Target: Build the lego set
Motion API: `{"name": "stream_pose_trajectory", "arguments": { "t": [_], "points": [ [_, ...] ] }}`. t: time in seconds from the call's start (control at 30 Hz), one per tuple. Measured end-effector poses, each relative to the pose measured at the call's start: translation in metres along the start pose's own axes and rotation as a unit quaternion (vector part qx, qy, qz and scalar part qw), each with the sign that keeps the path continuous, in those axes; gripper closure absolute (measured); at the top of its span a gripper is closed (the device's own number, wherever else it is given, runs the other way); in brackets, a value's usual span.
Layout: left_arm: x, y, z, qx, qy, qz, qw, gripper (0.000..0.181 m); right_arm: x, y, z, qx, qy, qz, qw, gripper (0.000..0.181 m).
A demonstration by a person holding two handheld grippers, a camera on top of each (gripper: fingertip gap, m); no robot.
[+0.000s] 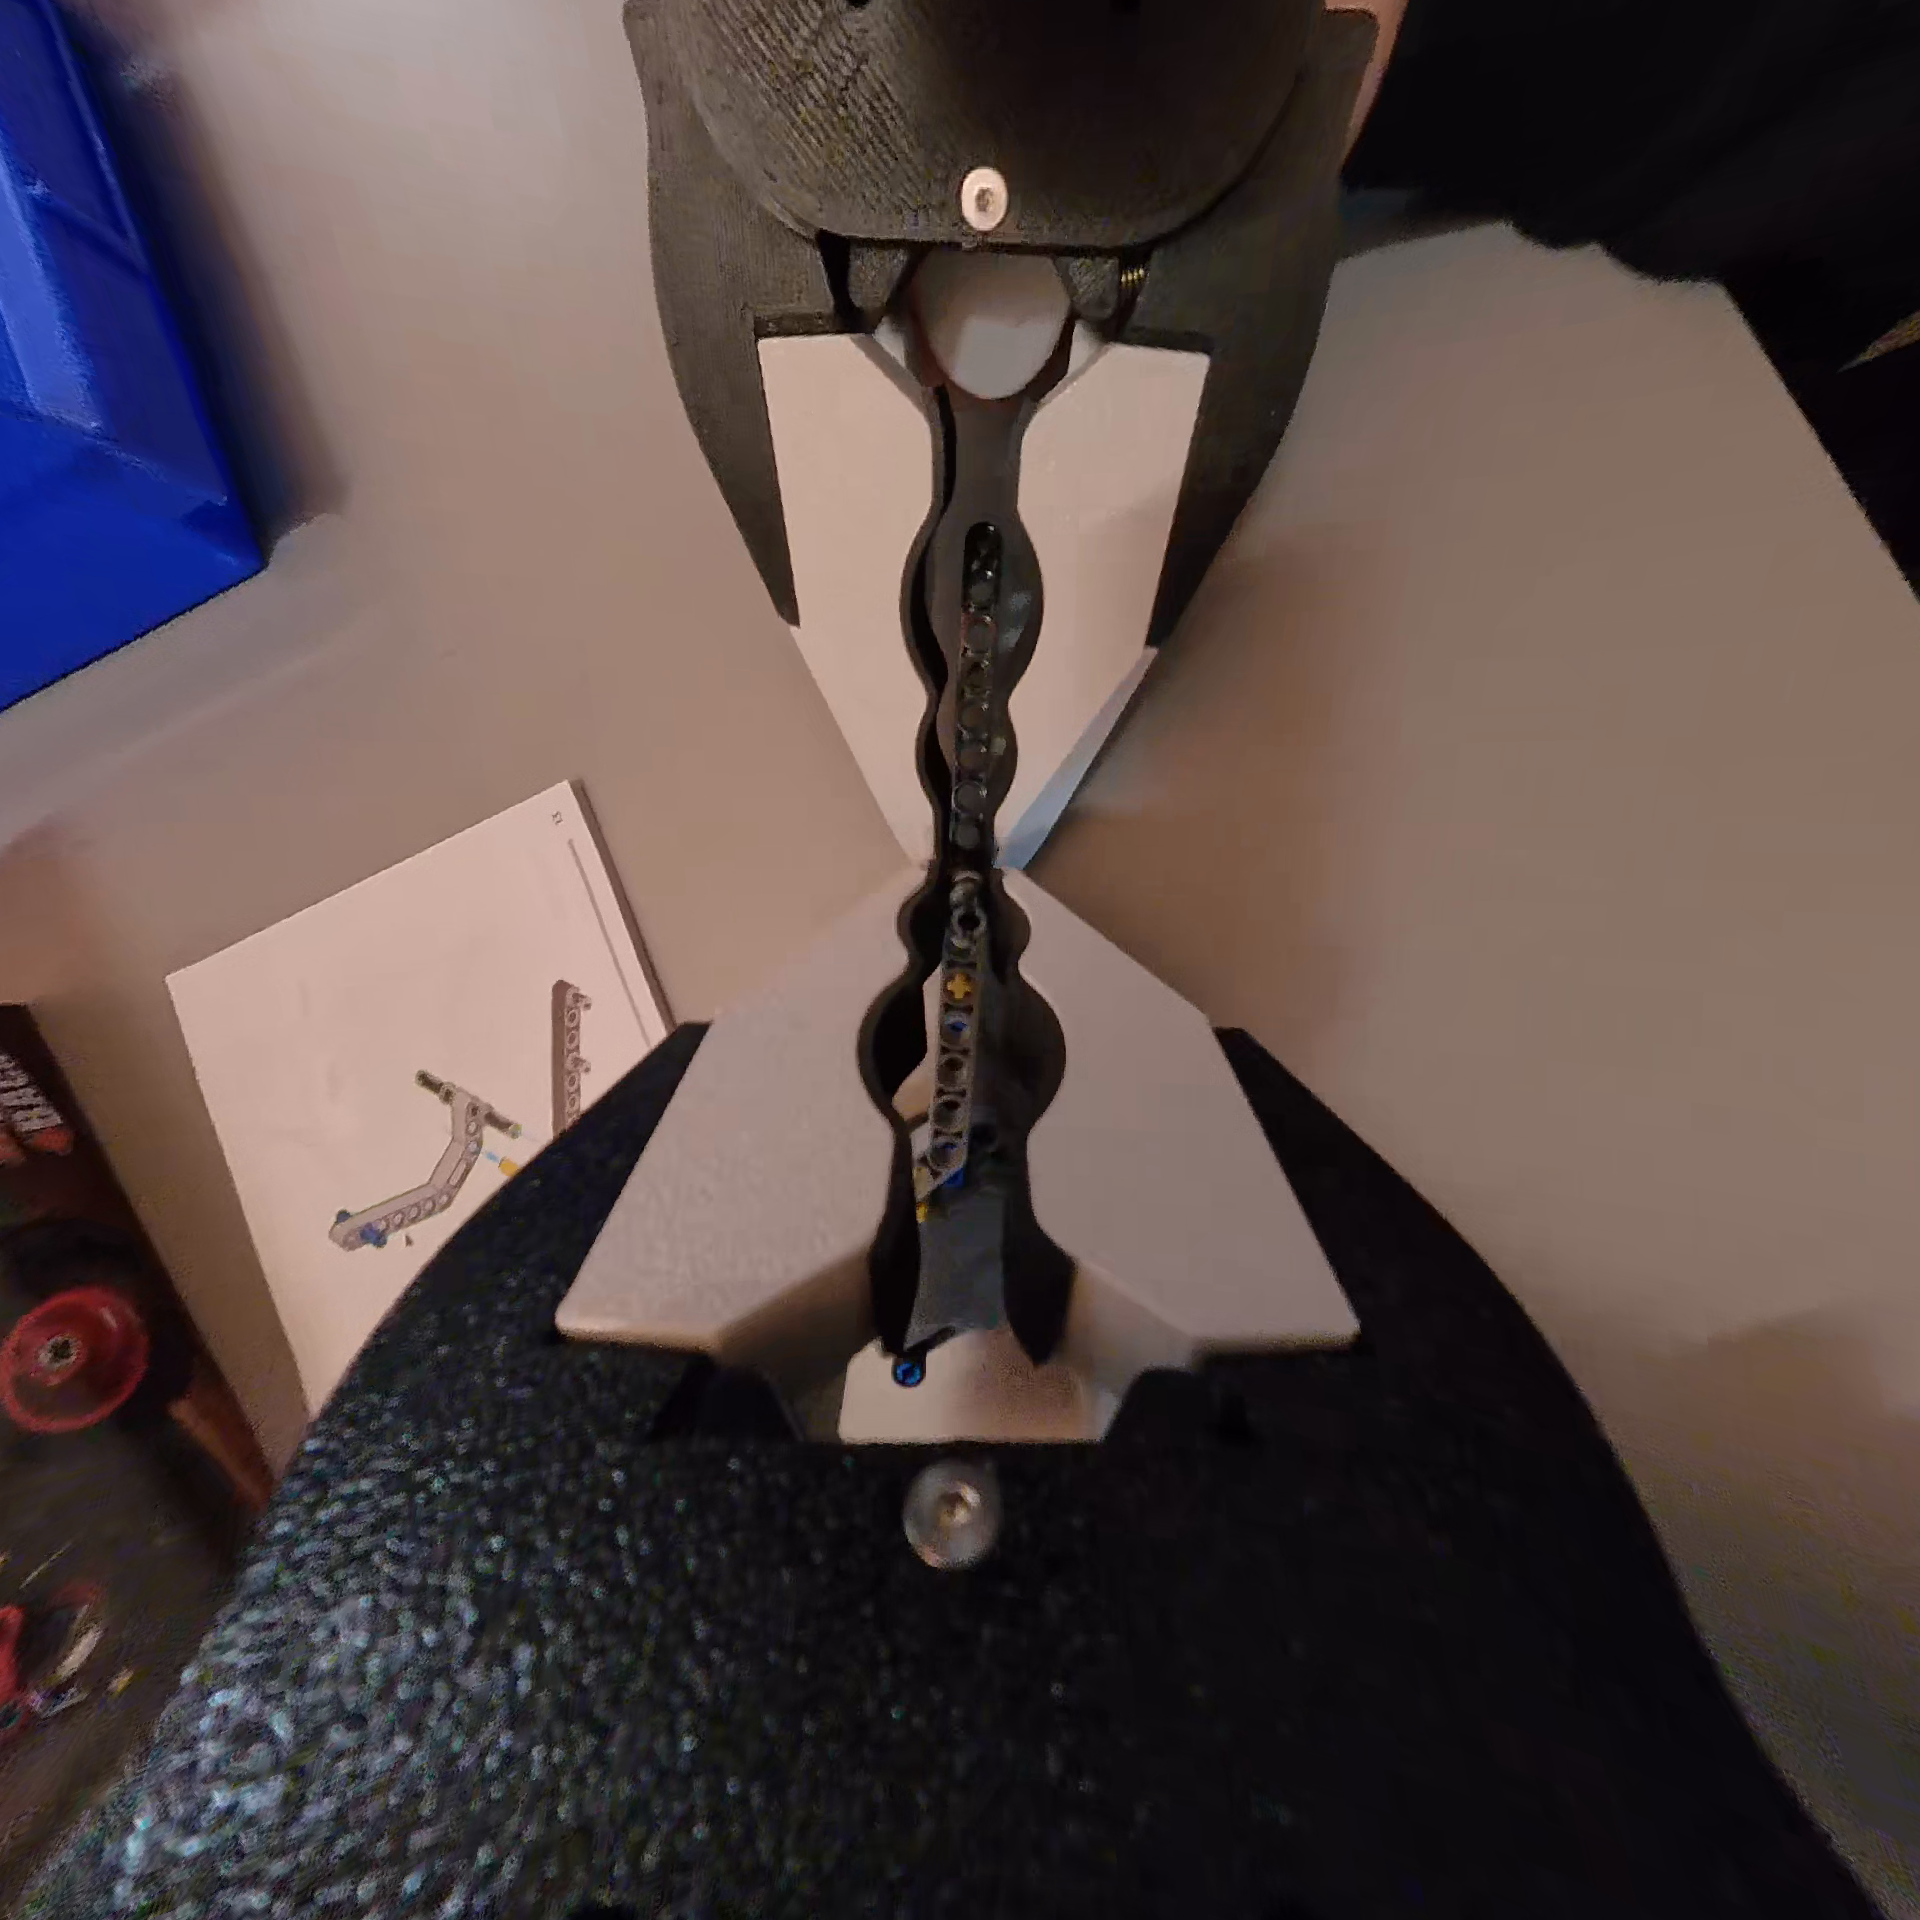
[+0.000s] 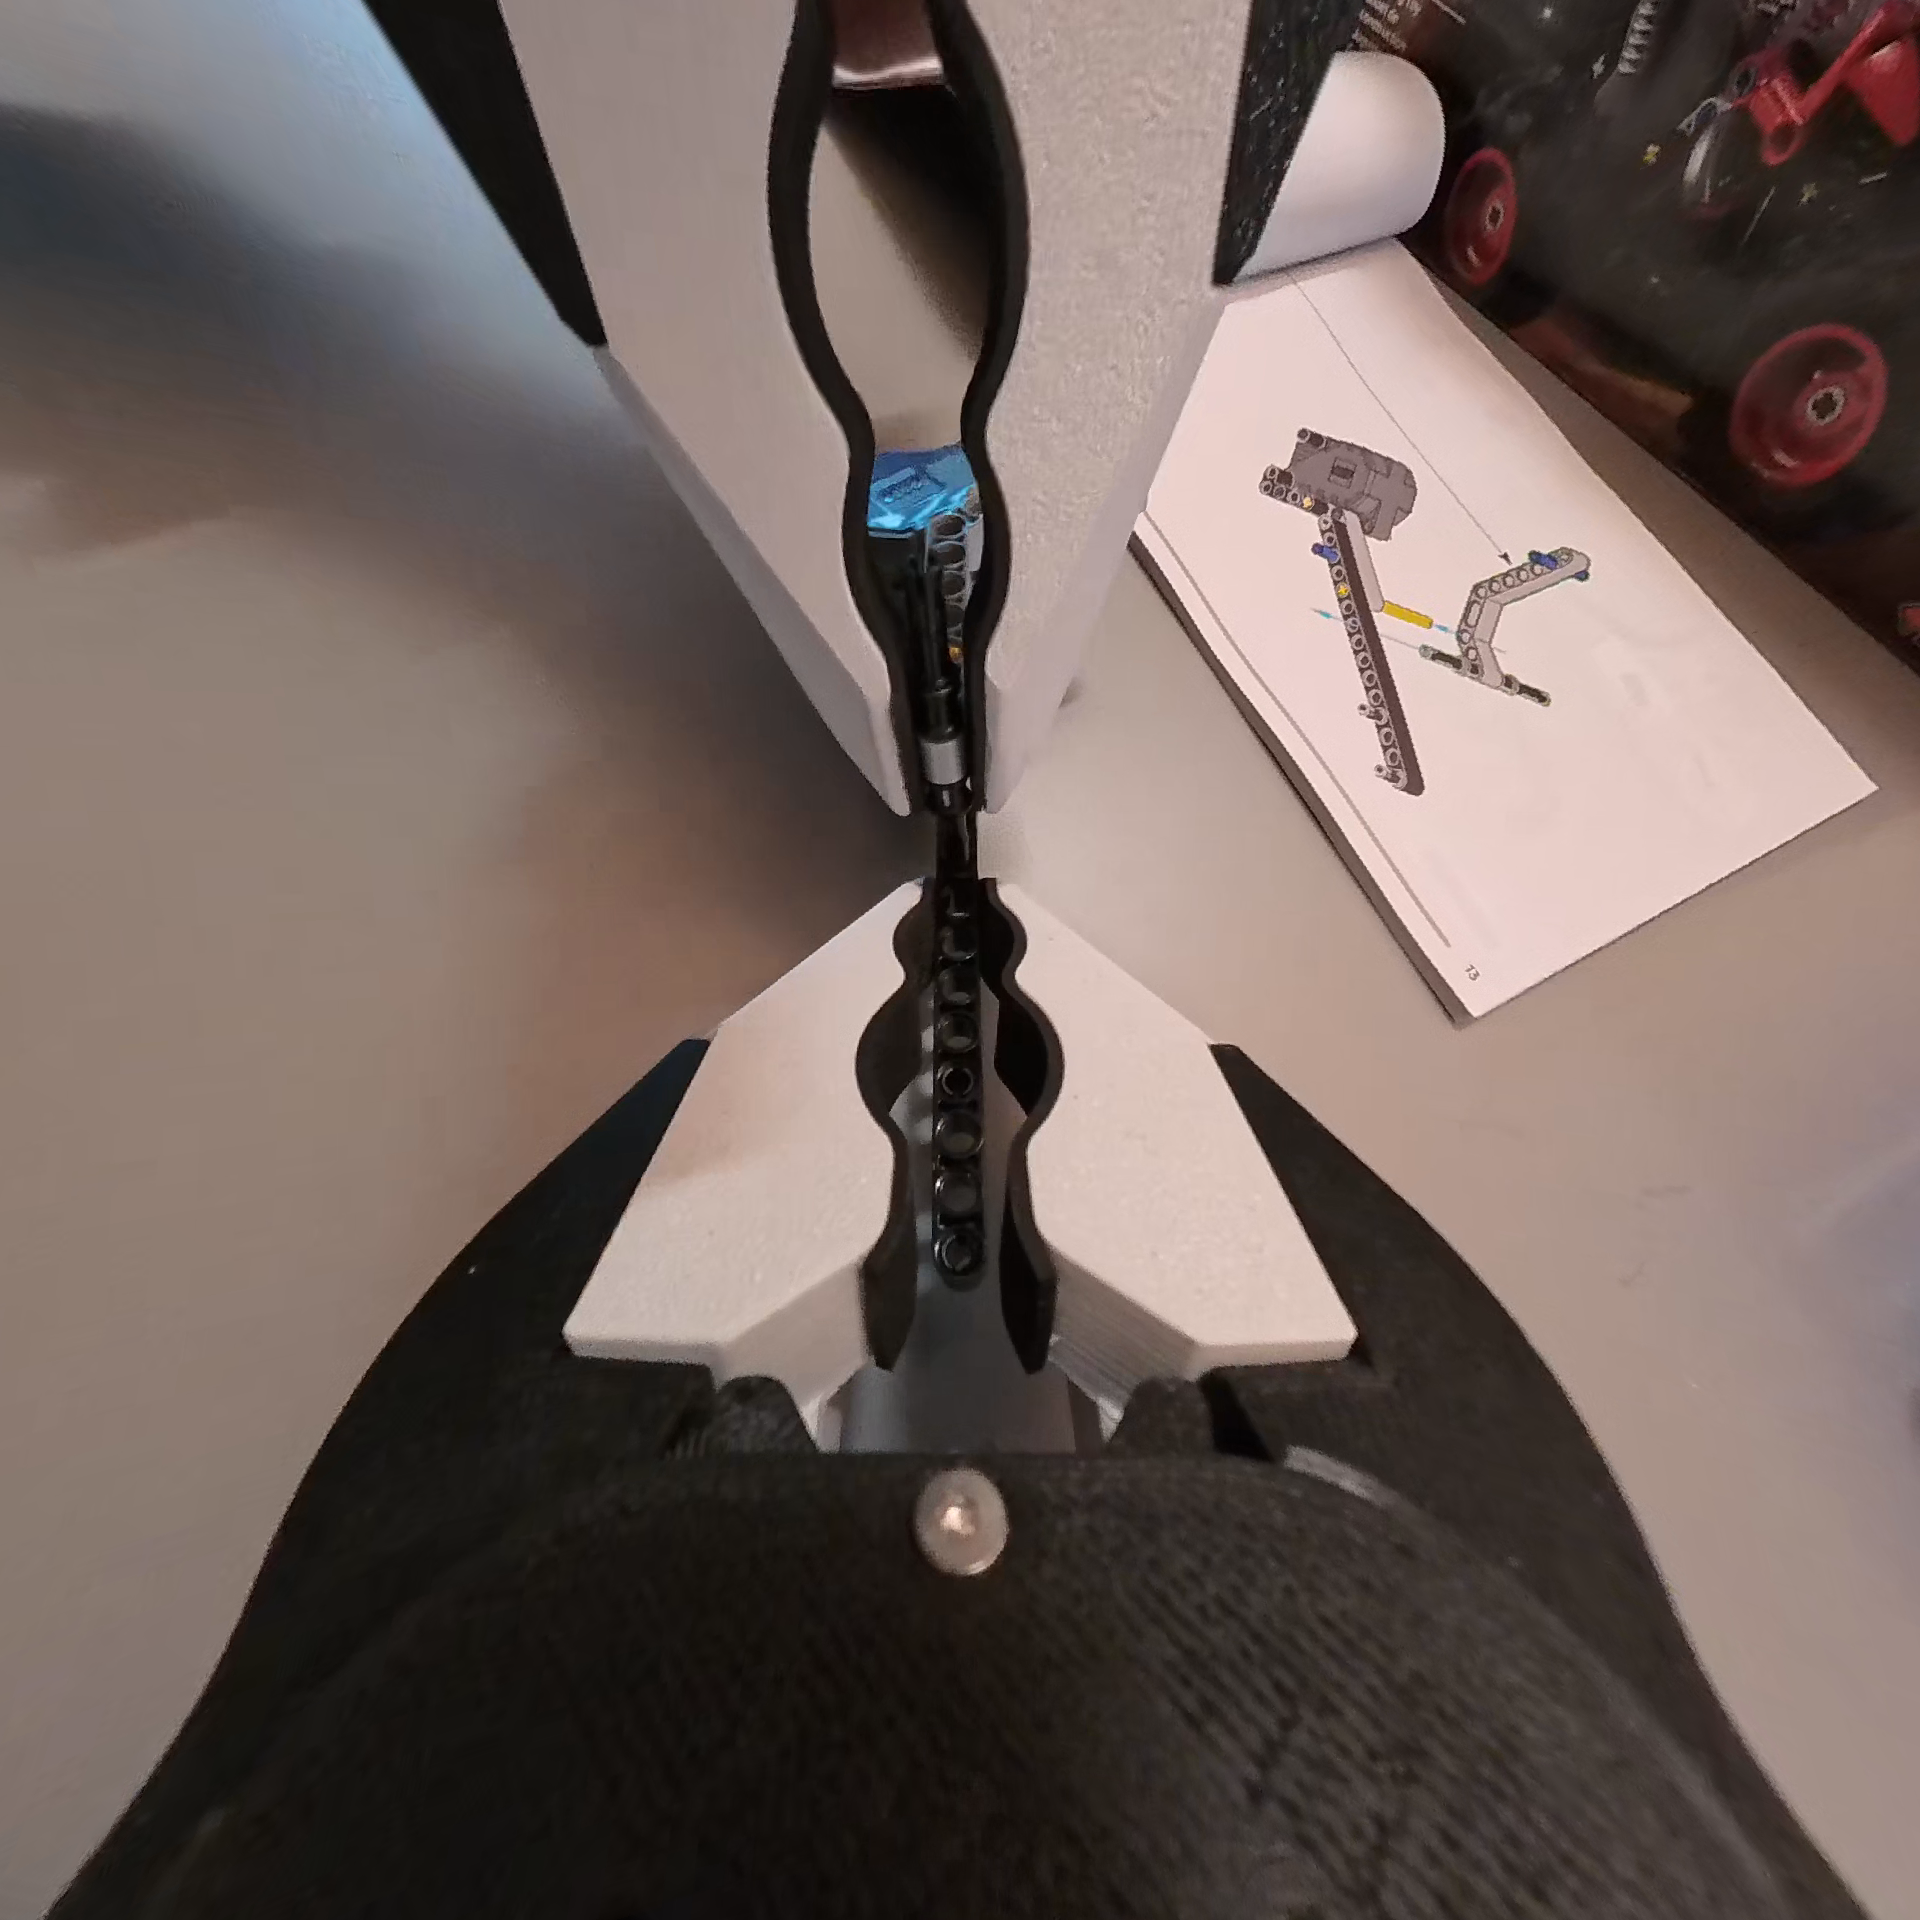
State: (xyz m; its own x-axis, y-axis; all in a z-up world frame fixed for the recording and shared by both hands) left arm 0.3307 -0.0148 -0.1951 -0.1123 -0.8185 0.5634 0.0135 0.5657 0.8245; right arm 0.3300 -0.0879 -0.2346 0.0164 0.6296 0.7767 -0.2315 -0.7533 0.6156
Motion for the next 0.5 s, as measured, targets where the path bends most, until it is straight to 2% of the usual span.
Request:
{"name": "stream_pose_trajectory", "arguments": {
  "t": [0.13,0.3,0.43,0.5],
  "points": [
    [-0.002,0.0,-0.001,-0.009,0.014,0.022,1.0,0.176,0.0,0.0,0.0,0.0,-0.002,0.0,1.0,0.176],
    [0.0,0.001,0.002,0.006,0.004,-0.016,1.0,0.176,0.001,-0.001,-0.001,0.003,-0.003,0.0,1.0,0.177],
    [-0.003,0.009,0.005,0.035,-0.002,-0.027,0.999,0.159,0.001,-0.001,-0.001,0.003,-0.003,0.001,1.0,0.177],
    [-0.005,0.017,0.006,0.053,0.0,-0.026,0.998,0.161,0.001,-0.002,-0.001,0.003,-0.002,0.0,1.0,0.177]
  ]
}}
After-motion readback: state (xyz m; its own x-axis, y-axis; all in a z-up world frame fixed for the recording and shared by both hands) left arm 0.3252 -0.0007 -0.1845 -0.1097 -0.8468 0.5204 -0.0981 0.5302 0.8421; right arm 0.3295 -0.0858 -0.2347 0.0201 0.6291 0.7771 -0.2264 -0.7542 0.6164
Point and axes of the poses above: each gripper's, where its closed fingertips meet, y back along the fingers, x out of its top, z = x × y across the jaws, the point moved 6 cm from there along y, back along the fingers, and after that the axes turned 5 degrees about -x, right-handed, at the moved point
